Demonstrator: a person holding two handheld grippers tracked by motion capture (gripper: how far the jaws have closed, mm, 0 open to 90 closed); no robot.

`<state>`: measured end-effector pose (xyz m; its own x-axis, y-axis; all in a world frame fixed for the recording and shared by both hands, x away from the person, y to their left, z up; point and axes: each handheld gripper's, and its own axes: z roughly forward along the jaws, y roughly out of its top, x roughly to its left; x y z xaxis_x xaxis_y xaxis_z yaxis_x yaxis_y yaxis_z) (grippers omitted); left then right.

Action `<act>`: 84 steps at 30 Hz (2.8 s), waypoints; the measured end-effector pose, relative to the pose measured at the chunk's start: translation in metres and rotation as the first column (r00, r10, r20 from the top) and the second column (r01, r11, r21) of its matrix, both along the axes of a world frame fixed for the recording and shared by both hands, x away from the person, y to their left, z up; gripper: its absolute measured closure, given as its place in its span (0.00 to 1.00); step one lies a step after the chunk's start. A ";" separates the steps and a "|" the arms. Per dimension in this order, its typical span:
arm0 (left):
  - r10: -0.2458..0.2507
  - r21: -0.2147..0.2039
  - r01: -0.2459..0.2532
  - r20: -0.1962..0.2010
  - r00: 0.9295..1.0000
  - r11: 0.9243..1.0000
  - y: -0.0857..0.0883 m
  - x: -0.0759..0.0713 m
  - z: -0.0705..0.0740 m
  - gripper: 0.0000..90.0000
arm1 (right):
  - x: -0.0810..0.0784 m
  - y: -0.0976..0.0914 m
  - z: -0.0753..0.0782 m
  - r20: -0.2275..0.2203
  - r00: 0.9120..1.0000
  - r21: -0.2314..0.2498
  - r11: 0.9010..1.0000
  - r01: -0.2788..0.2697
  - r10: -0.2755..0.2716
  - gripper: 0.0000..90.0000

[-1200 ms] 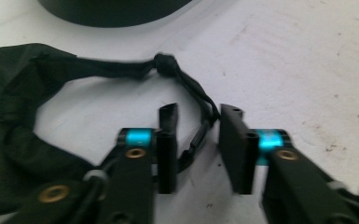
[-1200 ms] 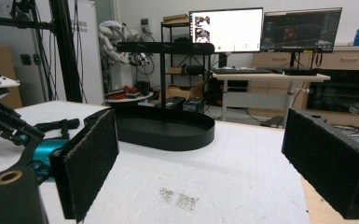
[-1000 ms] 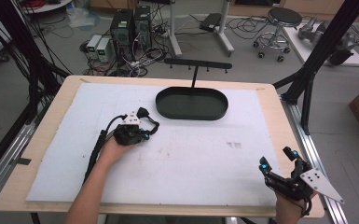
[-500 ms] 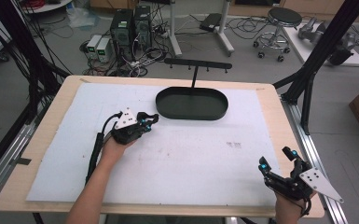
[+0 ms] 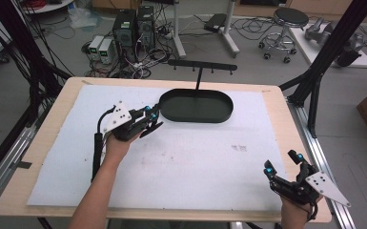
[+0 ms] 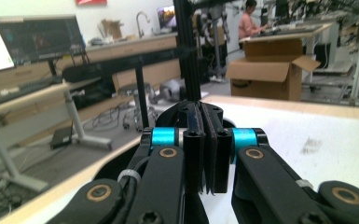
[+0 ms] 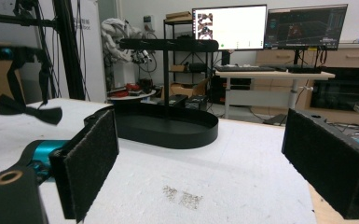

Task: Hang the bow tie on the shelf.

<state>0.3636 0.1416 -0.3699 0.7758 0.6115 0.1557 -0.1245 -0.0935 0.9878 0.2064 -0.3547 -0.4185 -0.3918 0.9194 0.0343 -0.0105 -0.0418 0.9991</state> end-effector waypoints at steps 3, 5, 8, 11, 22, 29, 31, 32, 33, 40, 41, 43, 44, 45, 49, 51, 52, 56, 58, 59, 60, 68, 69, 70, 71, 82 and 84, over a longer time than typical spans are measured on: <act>-0.009 -0.018 0.009 0.018 1.000 1.000 -0.003 0.003 0.011 0.97 | 0.000 0.000 0.000 -0.001 1.000 0.003 1.000 -0.001 0.001 0.11; -0.015 -0.029 0.016 0.033 0.999 0.999 -0.005 0.006 0.018 0.97 | 0.000 0.000 0.000 -0.002 1.000 0.004 1.000 -0.001 0.001 0.11; -0.027 -0.041 0.029 0.050 0.998 0.999 -0.010 0.011 0.028 0.97 | 0.001 0.000 -0.001 -0.003 1.000 0.007 1.000 -0.003 0.003 0.11; -0.045 -0.047 0.048 0.064 0.997 0.998 -0.017 0.017 0.037 0.97 | 0.002 -0.001 -0.001 -0.003 1.000 0.006 1.000 -0.005 0.005 0.11; -0.098 -0.077 0.104 0.083 0.992 0.992 -0.041 0.058 0.060 0.97 | 0.007 0.001 -0.005 -0.015 1.000 0.019 1.000 -0.016 0.017 0.11; -0.113 -0.109 0.122 0.091 0.989 0.987 -0.048 0.086 0.064 0.97 | 0.013 0.005 -0.005 -0.017 0.999 0.017 0.999 -0.029 0.030 0.11; -0.111 -0.111 0.120 0.089 0.990 0.987 -0.050 0.094 0.065 0.97 | 0.013 0.004 -0.005 -0.017 0.999 0.016 0.999 -0.029 0.029 0.11; -0.106 -0.111 0.115 0.087 0.991 0.987 -0.051 0.099 0.064 0.97 | 0.013 0.004 -0.005 -0.017 0.999 0.016 0.999 -0.029 0.029 0.11; -0.105 -0.111 0.114 0.083 0.991 0.987 -0.051 0.103 0.064 0.97 | 0.013 0.002 -0.005 -0.013 1.000 0.021 0.999 -0.024 0.024 0.11; -0.097 -0.129 0.104 0.057 0.994 0.986 -0.053 0.133 0.062 0.97 | 0.012 -0.002 -0.007 -0.015 1.000 0.040 0.999 -0.010 0.010 0.11; -0.098 -0.132 0.104 0.056 0.994 0.986 -0.054 0.135 0.062 0.97 | 0.014 -0.002 -0.007 -0.015 1.000 0.040 0.999 -0.008 0.009 0.11; -0.105 -0.134 0.110 0.042 0.994 0.985 -0.056 0.143 0.062 0.97 | 0.015 -0.001 -0.007 -0.020 1.000 0.043 0.999 -0.009 0.009 0.11; -0.106 -0.129 0.111 0.041 0.994 0.985 -0.057 0.145 0.061 0.97 | 0.017 0.000 -0.008 -0.022 1.000 0.036 0.999 -0.012 0.013 0.11; -0.117 -0.132 0.120 0.033 0.993 0.984 -0.059 0.149 0.060 0.97 | 0.017 0.001 -0.008 -0.025 1.000 0.038 0.999 -0.014 0.015 0.11; -0.112 -0.120 0.115 0.029 0.993 0.986 -0.061 0.155 0.057 0.97 | 0.019 0.002 -0.008 -0.026 0.999 0.026 1.000 -0.018 0.018 0.11; -0.104 -0.122 0.106 0.024 0.994 0.987 -0.060 0.160 0.055 0.97 | 0.019 0.003 -0.009 -0.033 0.999 0.029 0.999 -0.019 0.020 0.11; -0.097 -0.124 0.099 0.026 0.995 0.987 -0.058 0.162 0.055 0.97 | 0.019 0.003 -0.009 -0.032 0.999 0.023 1.000 -0.020 0.021 0.11; -0.064 -0.125 0.067 0.025 0.998 0.990 -0.051 0.170 0.054 0.97 | 0.019 0.004 -0.008 -0.028 0.999 0.023 0.999 -0.024 0.025 0.11; -0.049 -0.119 0.051 0.021 0.999 0.992 -0.046 0.175 0.054 0.97 | 0.020 0.004 -0.009 -0.028 0.999 0.018 1.000 -0.023 0.023 0.11; -0.044 -0.120 0.046 0.022 0.999 0.992 -0.044 0.176 0.054 0.97 | 0.020 0.004 -0.009 -0.028 0.999 0.018 1.000 -0.023 0.023 0.11; -0.038 -0.122 0.040 0.019 0.999 0.992 -0.041 0.177 0.054 0.97 | 0.020 0.005 -0.009 -0.031 0.999 0.020 1.000 -0.024 0.024 0.11; 0.045 -0.101 -0.047 -0.021 0.999 0.994 -0.022 0.180 0.044 0.86 | 0.021 0.008 -0.009 -0.035 0.999 0.013 0.999 -0.031 0.031 0.11; 0.071 -0.108 -0.075 -0.043 0.997 0.991 -0.017 0.180 0.041 0.73 | 0.021 0.008 -0.009 -0.034 0.999 0.011 0.999 -0.031 0.031 0.11; 0.071 -0.108 -0.075 -0.043 0.997 0.991 -0.017 0.180 0.041 0.62 | 0.021 0.008 -0.009 -0.034 0.999 0.011 0.999 -0.031 0.031 0.11; 0.090 -0.115 -0.096 -0.053 0.995 0.989 -0.014 0.179 0.039 0.51 | 0.020 0.009 -0.008 -0.033 0.999 0.011 0.999 -0.031 0.031 0.11; 0.175 -0.113 -0.178 -0.037 0.984 0.978 0.027 0.133 0.045 0.17 | 0.018 0.010 -0.007 -0.020 0.999 0.009 1.000 -0.029 0.030 0.11; 0.191 -0.109 -0.194 -0.033 0.981 0.975 0.036 0.118 0.049 0.16 | 0.018 0.010 -0.006 -0.022 0.999 0.015 1.000 -0.024 0.024 0.11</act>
<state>0.4814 0.1779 -0.3205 0.6444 0.7621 0.0625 -0.0929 -0.0031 0.9957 0.2240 -0.3448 -0.4250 -0.4125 0.9092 0.0567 0.0126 -0.0565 0.9983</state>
